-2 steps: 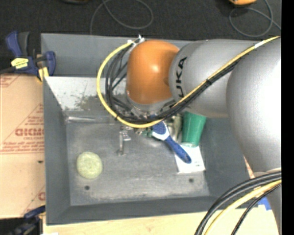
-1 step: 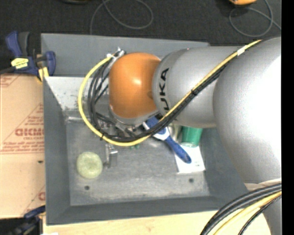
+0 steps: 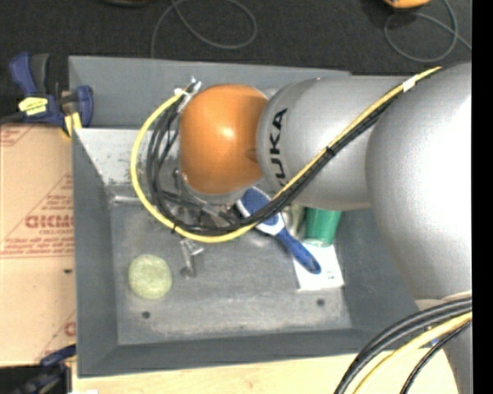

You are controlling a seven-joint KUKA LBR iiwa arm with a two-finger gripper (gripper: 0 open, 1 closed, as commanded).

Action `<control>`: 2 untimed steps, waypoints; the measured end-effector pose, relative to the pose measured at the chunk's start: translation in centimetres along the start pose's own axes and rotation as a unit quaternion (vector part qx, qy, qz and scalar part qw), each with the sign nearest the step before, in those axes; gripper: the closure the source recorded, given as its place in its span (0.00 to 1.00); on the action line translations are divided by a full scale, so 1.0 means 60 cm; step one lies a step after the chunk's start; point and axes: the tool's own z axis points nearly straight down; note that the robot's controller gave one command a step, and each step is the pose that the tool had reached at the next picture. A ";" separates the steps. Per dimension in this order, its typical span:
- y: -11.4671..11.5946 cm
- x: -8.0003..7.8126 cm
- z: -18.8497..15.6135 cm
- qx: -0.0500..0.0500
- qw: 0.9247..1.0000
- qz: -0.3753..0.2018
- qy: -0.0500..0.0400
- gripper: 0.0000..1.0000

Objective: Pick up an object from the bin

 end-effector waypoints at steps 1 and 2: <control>0.016 0.002 0.052 -0.001 1.000 -0.027 0.000 0.00; 0.037 -0.018 0.109 0.001 0.999 -0.048 -0.003 1.00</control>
Offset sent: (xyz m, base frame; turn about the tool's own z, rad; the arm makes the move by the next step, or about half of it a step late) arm -0.0051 0.0257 -0.0739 -0.0978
